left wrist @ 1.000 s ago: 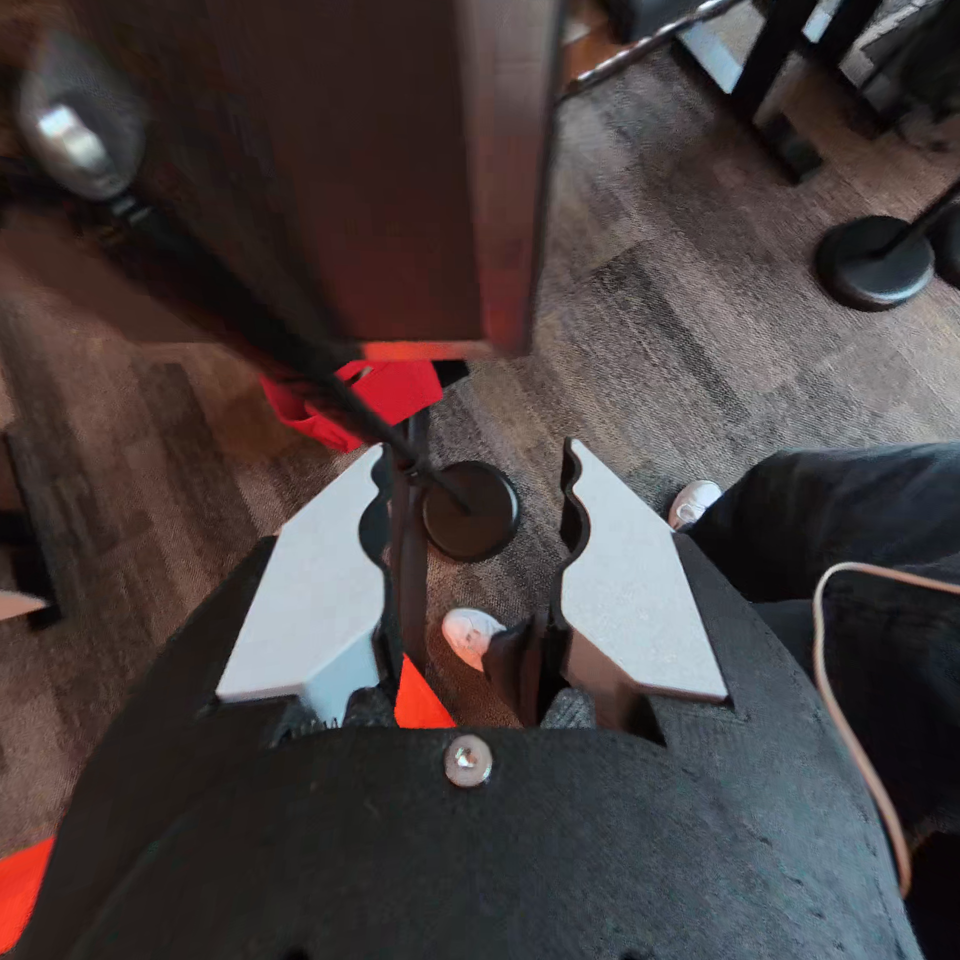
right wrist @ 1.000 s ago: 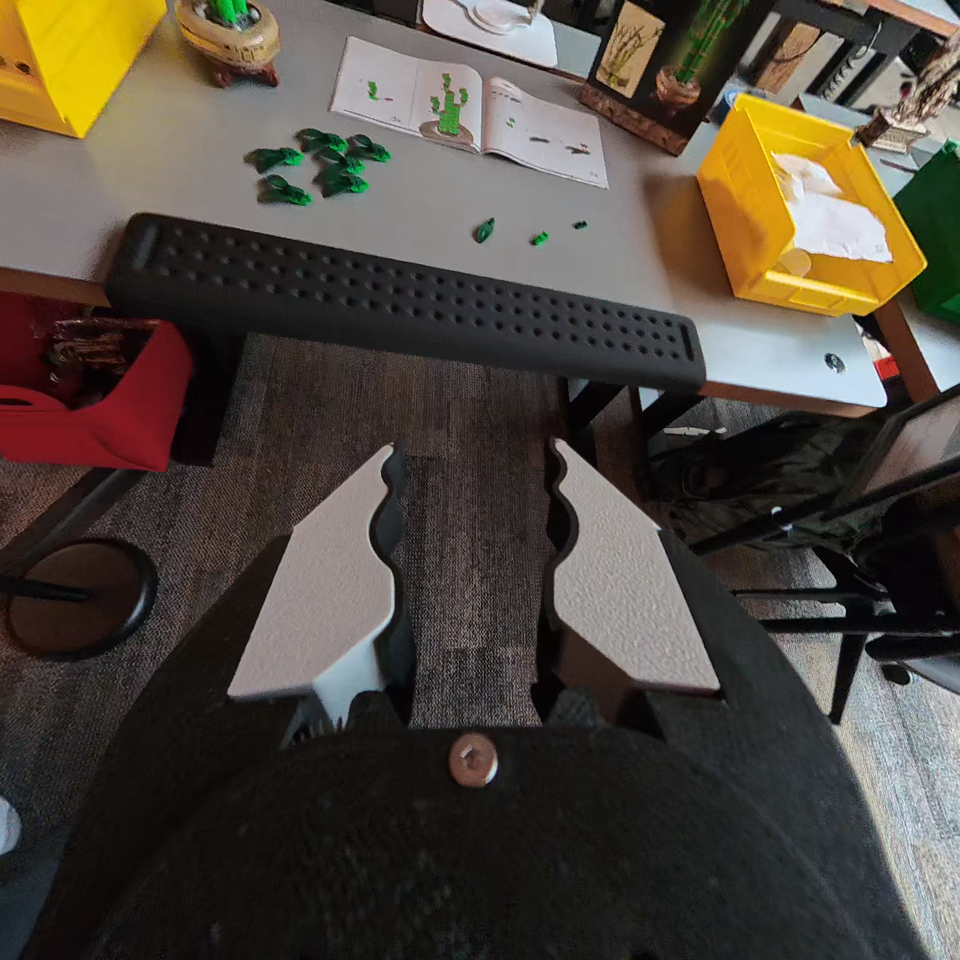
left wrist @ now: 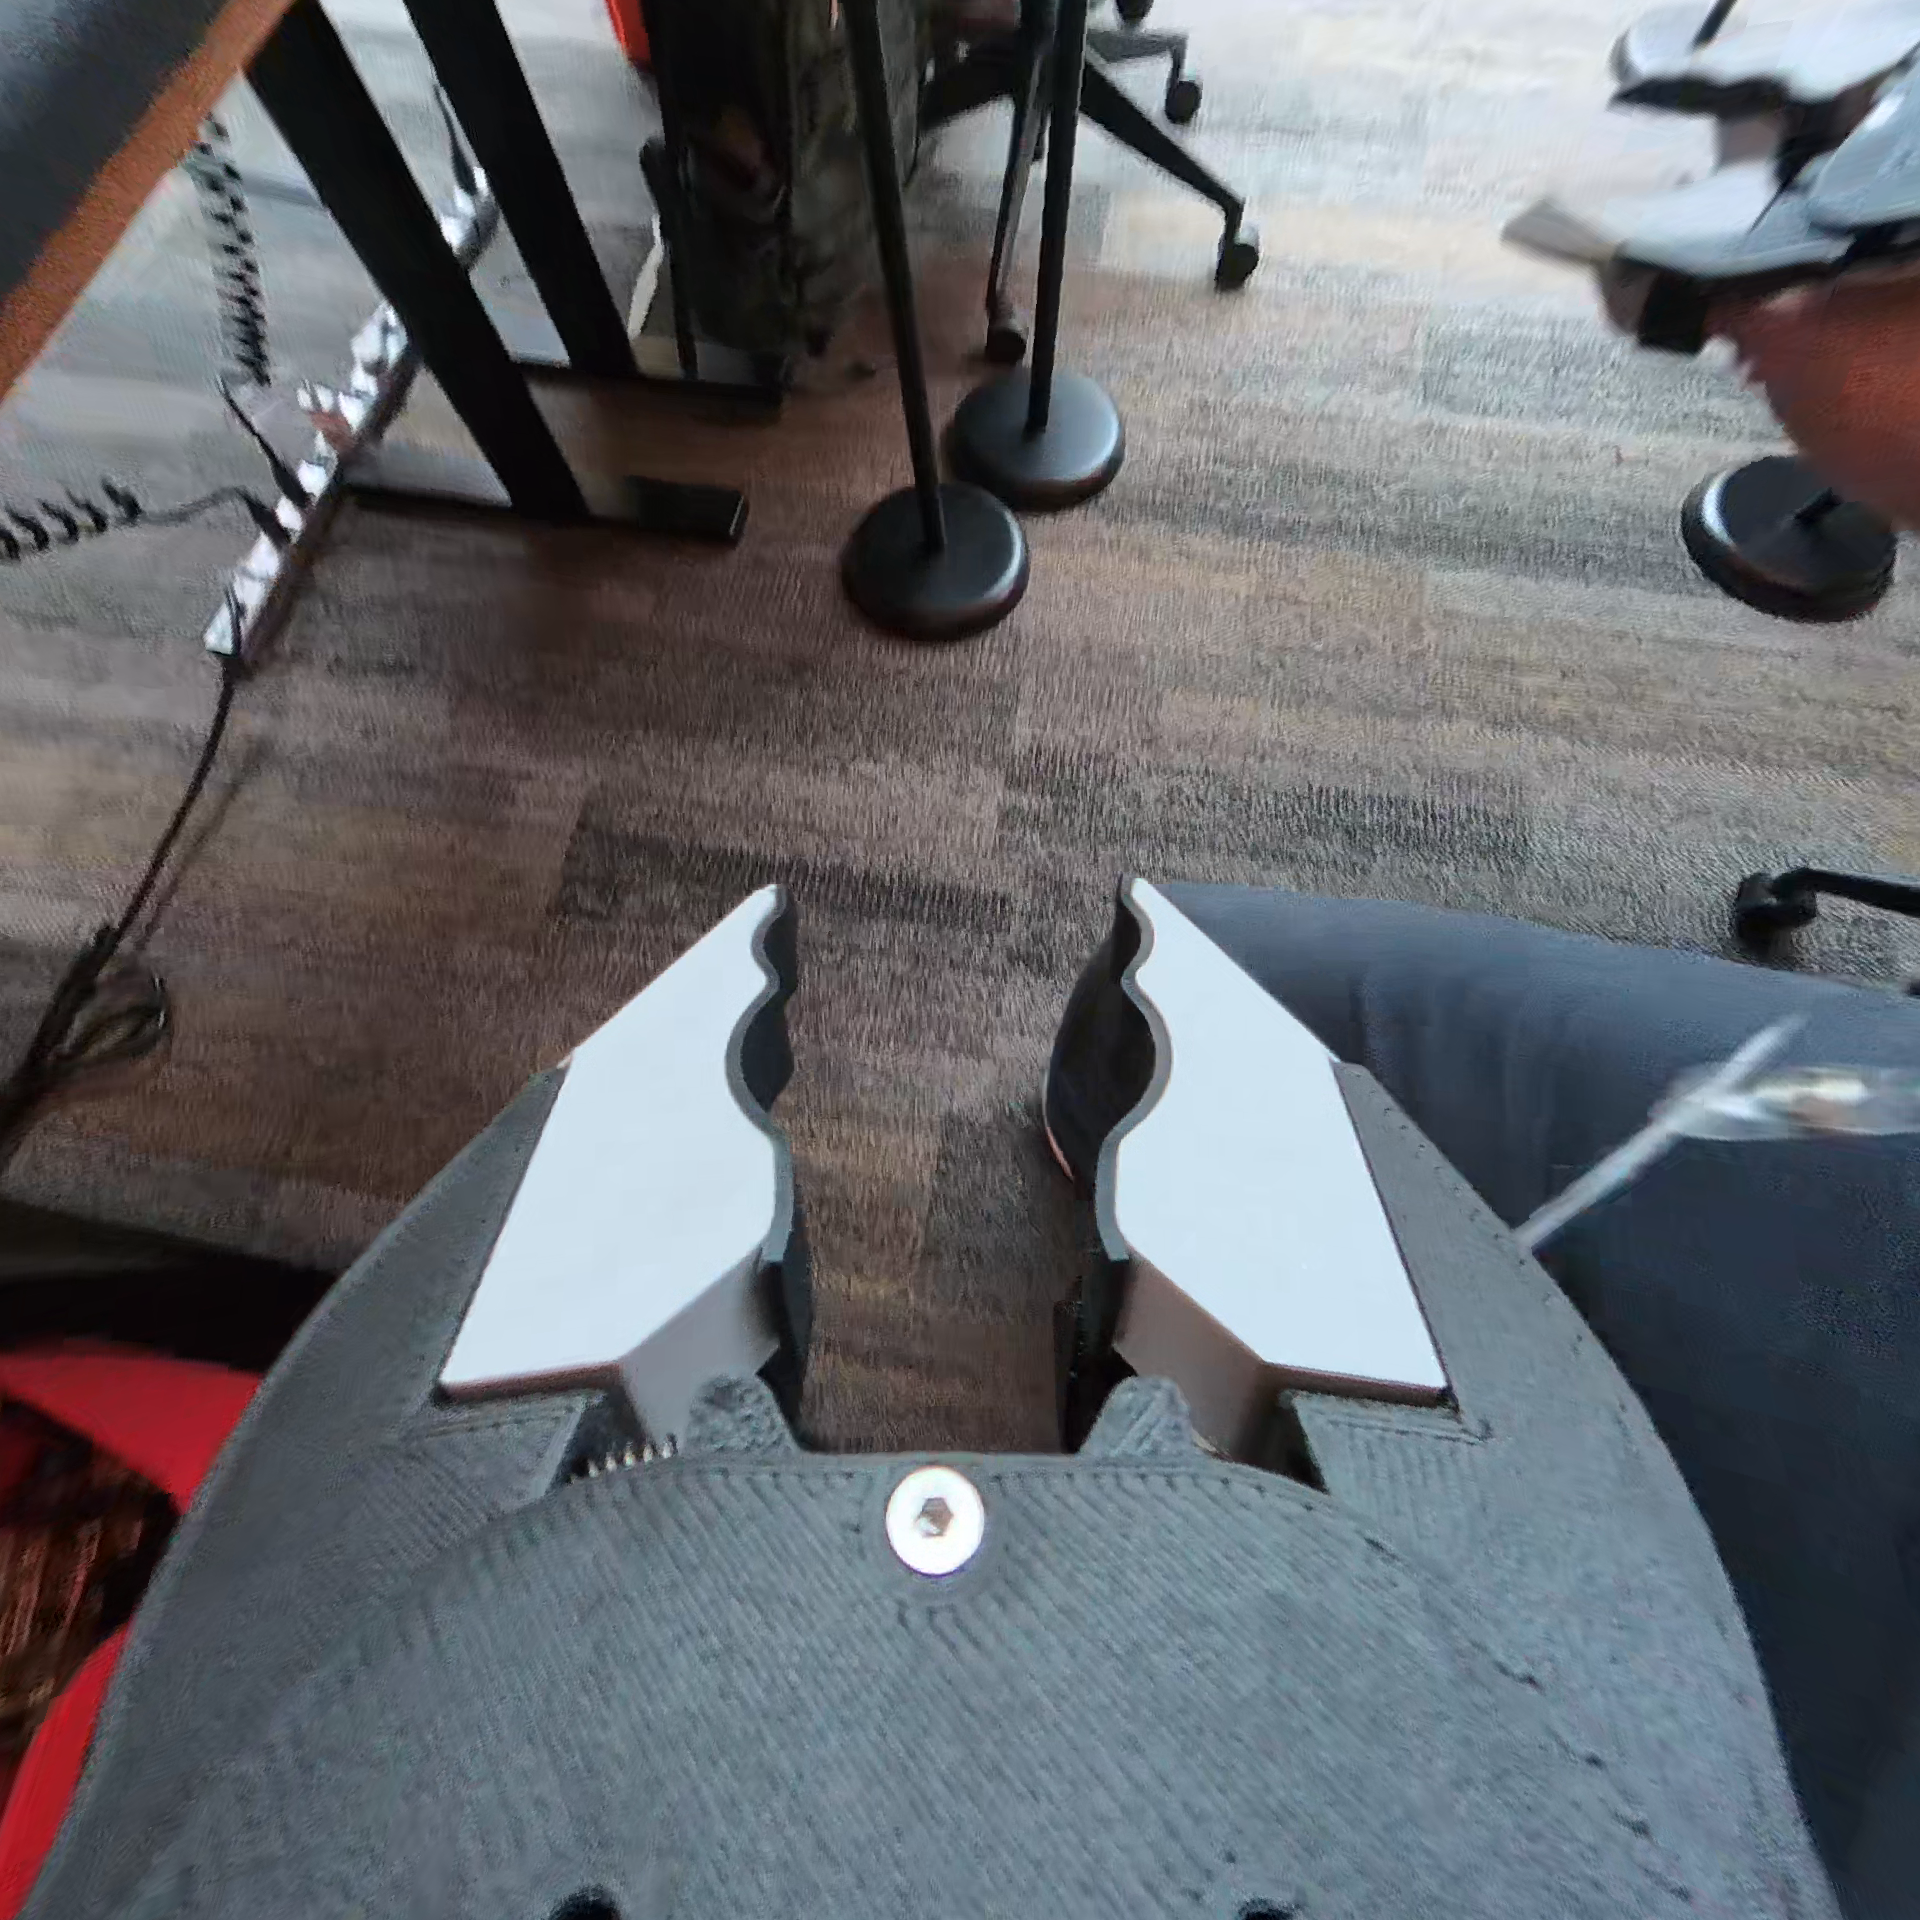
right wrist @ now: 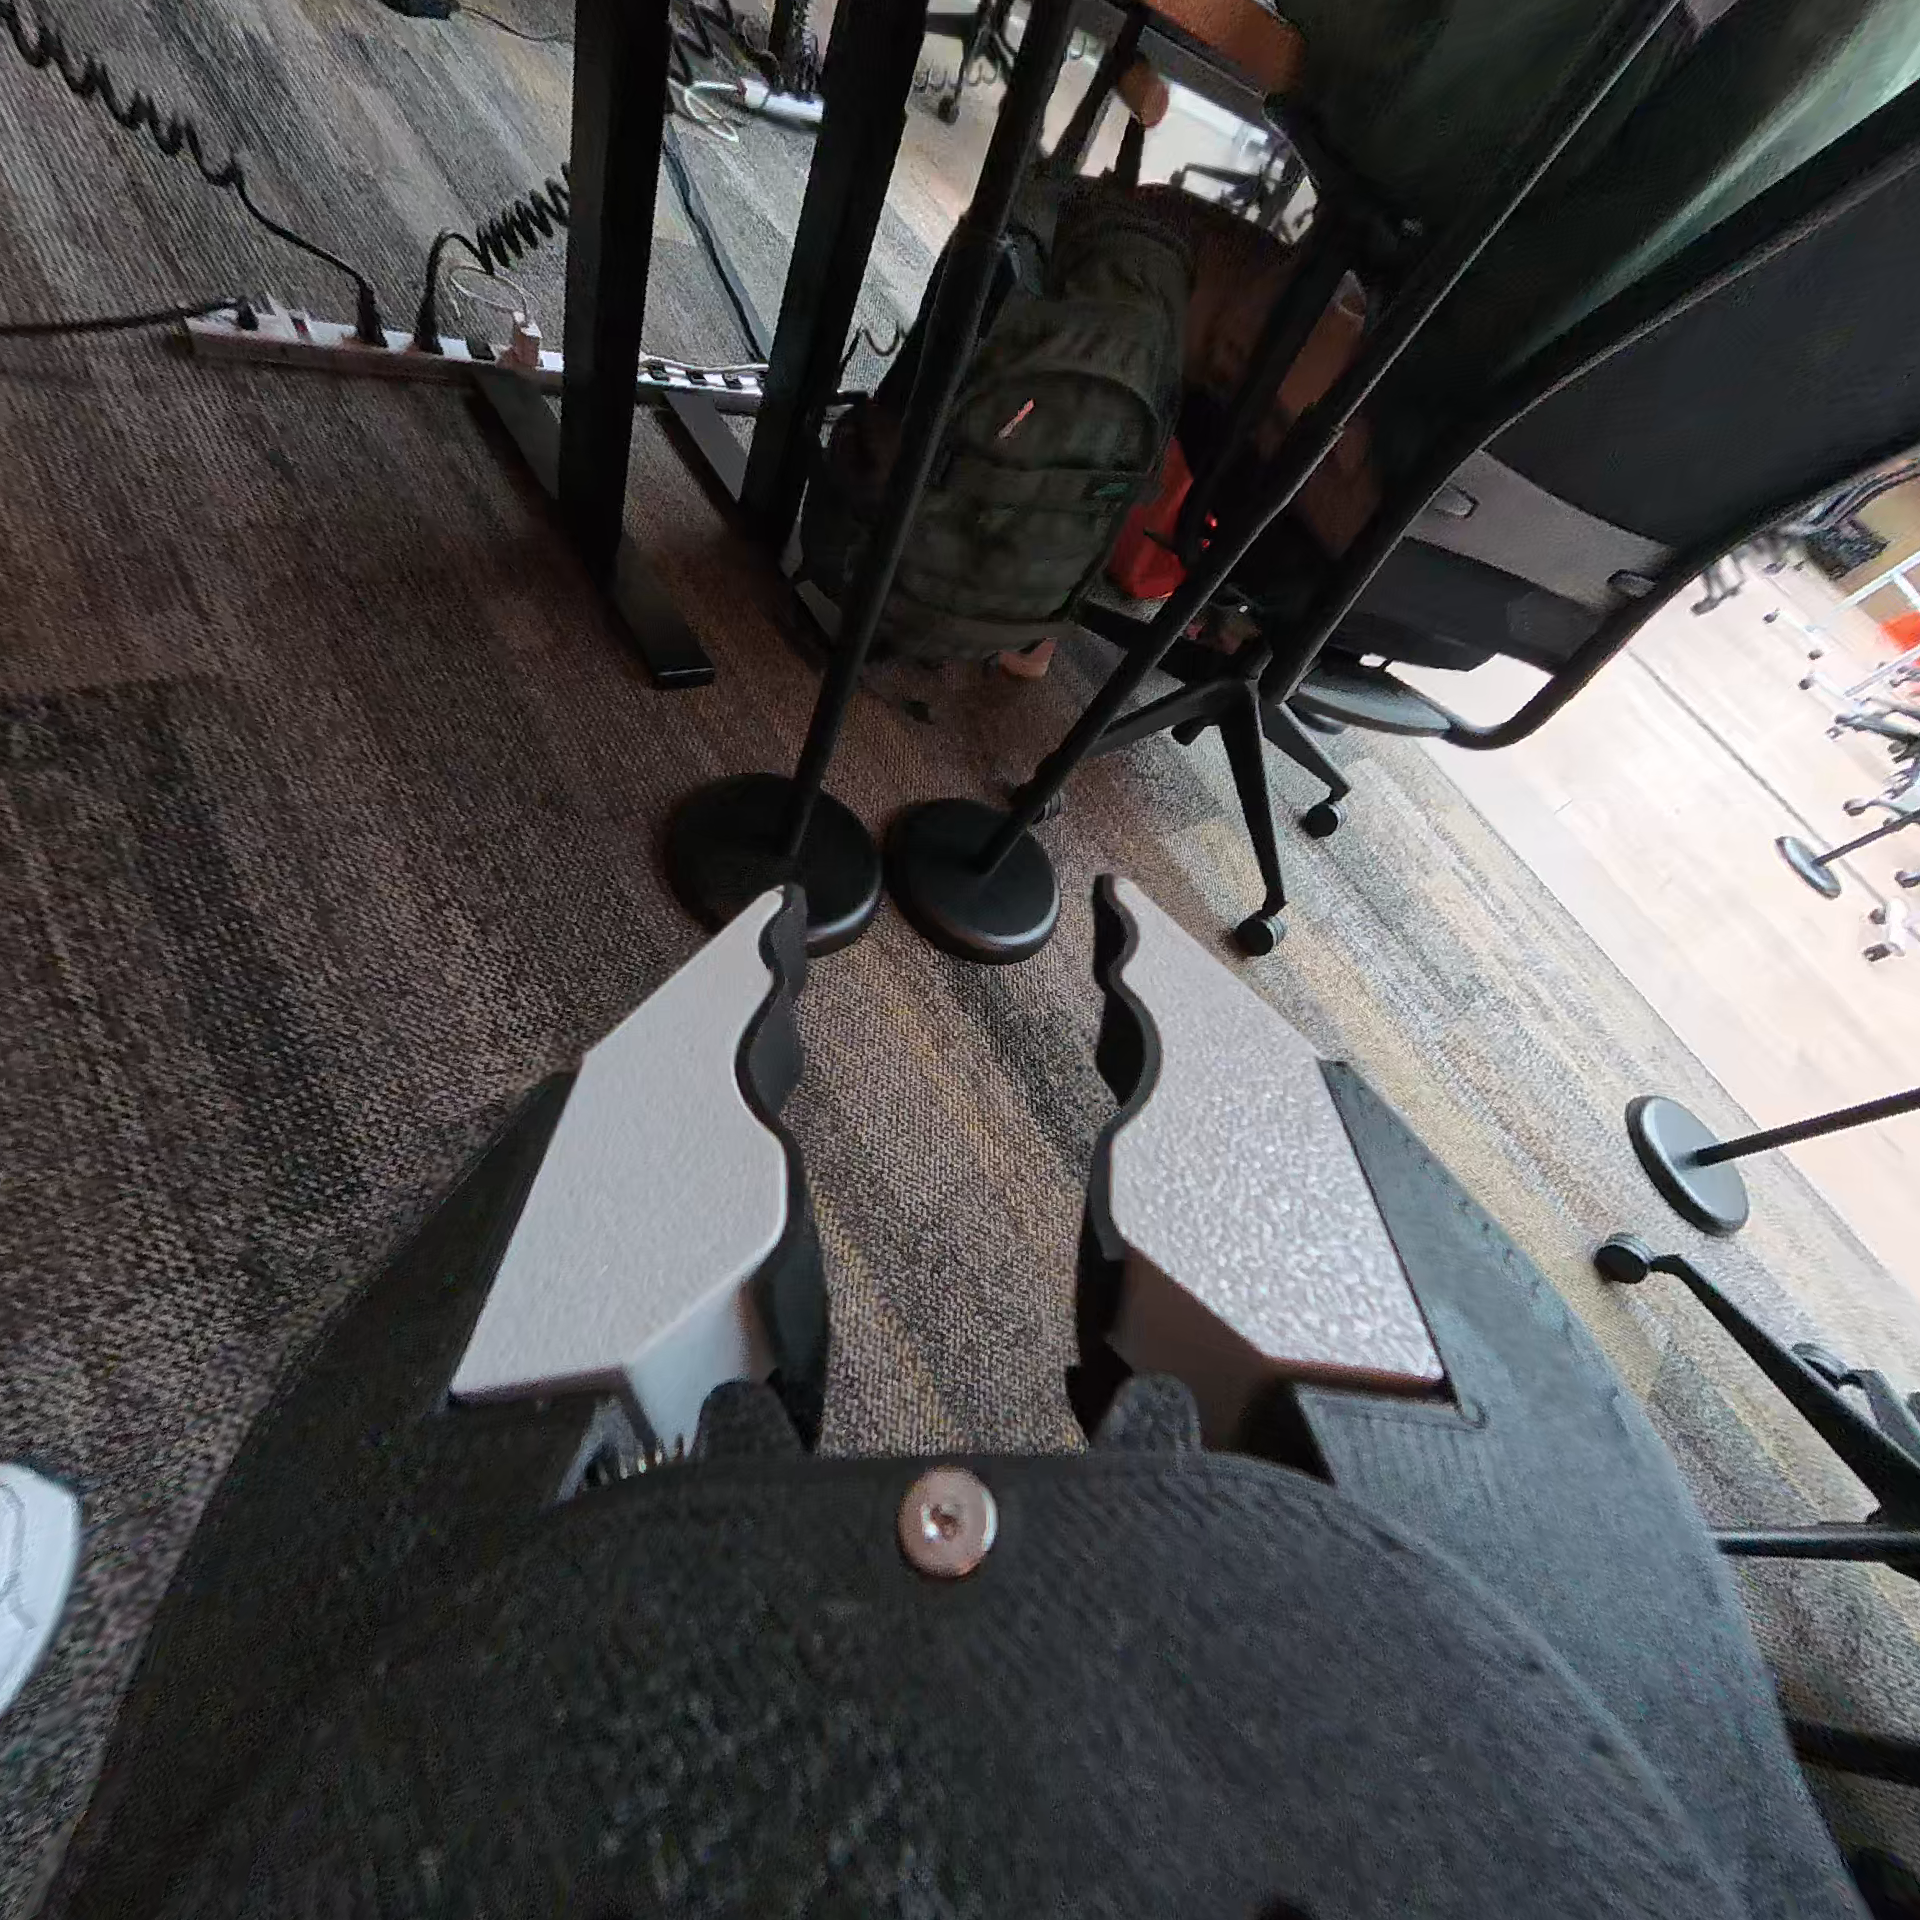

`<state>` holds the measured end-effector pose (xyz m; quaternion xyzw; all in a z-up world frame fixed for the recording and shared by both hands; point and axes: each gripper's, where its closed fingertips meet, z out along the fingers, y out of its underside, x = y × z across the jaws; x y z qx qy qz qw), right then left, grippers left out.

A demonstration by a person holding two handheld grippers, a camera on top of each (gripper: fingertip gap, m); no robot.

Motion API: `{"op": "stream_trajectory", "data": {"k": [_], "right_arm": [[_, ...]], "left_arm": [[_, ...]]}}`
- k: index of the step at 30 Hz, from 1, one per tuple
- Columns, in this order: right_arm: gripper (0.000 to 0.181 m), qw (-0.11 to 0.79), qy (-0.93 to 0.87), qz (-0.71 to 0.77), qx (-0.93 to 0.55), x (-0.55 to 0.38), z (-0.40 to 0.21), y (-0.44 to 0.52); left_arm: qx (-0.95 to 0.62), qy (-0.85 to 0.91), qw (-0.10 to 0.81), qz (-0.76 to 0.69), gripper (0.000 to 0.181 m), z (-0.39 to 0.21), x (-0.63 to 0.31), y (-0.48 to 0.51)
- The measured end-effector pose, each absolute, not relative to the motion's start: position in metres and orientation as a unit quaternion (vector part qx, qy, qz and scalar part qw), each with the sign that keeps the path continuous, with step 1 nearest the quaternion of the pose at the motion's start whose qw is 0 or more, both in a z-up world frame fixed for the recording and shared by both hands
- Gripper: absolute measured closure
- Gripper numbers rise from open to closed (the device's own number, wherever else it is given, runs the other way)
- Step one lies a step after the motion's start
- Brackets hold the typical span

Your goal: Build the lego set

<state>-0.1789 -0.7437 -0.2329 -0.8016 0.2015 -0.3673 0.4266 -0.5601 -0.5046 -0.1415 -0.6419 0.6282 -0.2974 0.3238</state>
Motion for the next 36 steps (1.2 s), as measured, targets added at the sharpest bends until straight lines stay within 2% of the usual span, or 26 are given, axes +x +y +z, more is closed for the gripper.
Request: {"op": "stream_trajectory", "data": {"k": [2, 3, 6, 9, 11, 13, 15, 18, 23, 36], "right_arm": [[0.130, 0.453, 0.186, -0.369, -0.790, -0.181, -0.244, -0.740], [0.139, 0.469, 0.173, -0.360, -0.788, -0.183, -0.242, -0.735], [0.133, 0.483, 0.176, -0.331, -0.791, -0.177, -0.206, -0.735], [0.137, 0.535, 0.230, -0.225, -0.781, -0.190, -0.219, -0.758], [0.133, 0.567, 0.245, -0.161, -0.770, -0.199, -0.201, -0.763], [0.139, 0.588, 0.234, -0.202, -0.748, -0.200, -0.184, -0.779], [0.143, 0.562, 0.230, -0.229, -0.761, -0.196, -0.190, -0.794], [0.141, 0.536, 0.258, -0.192, -0.781, -0.194, -0.209, -0.801], [0.139, 0.527, 0.250, -0.205, -0.786, -0.198, -0.209, -0.811], [0.139, 0.509, 0.250, -0.220, -0.793, -0.191, -0.222, -0.811]], "left_arm": [[-0.634, 0.621, 0.349, -0.300, 0.121, -0.151, -0.545, -0.511], [-0.636, 0.612, 0.359, -0.304, 0.120, -0.156, -0.539, -0.514], [-0.648, 0.568, 0.398, -0.315, 0.121, -0.165, -0.528, -0.525], [-0.668, 0.505, 0.416, -0.355, 0.119, -0.166, -0.518, -0.548], [-0.675, 0.472, 0.434, -0.365, 0.122, -0.160, -0.516, -0.563], [-0.678, 0.470, 0.438, -0.358, 0.124, -0.151, -0.516, -0.578], [-0.665, 0.493, 0.441, -0.345, 0.125, -0.140, -0.515, -0.590], [-0.661, 0.511, 0.452, -0.311, 0.122, -0.133, -0.513, -0.583], [-0.689, 0.464, 0.429, -0.355, 0.118, -0.141, -0.507, -0.572], [-0.724, 0.457, 0.369, -0.362, 0.122, -0.235, -0.526, -0.554]]}}
